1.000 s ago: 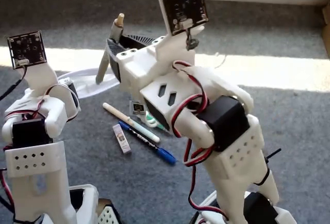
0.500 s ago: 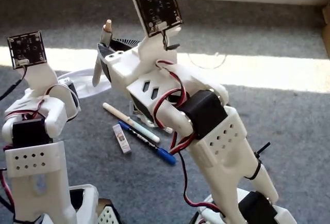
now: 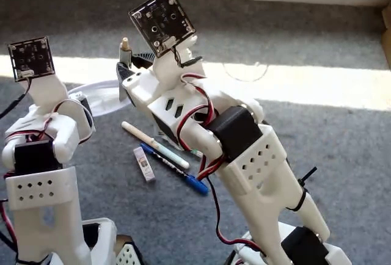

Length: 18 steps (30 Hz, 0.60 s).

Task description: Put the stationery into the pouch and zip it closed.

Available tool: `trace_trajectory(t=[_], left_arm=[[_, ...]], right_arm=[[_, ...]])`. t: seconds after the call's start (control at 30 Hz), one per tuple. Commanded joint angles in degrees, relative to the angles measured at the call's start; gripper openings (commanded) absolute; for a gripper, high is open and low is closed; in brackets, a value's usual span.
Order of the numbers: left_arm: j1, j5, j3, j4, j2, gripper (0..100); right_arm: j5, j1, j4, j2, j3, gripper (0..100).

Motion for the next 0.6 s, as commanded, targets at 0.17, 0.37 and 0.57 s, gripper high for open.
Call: trace_trajectory(t=[0.17,0.37,0.57], left_arm=[[-0.57,0.35,0.40,-0.53,1.10,1],[-0.57,0.35,0.48,-0.62,1.10,1],[-0.57,0.35,0.48,-0.70,1.10,1]], right_arm=[[0.53,-0.22,-1.63,-2.24,-0.75,0.6],[0.53,-0.22,-1.63,-2.24,-0.75,0.7],[0.53,-0.40,-1.27,-2.24,-0.75,0.7]])
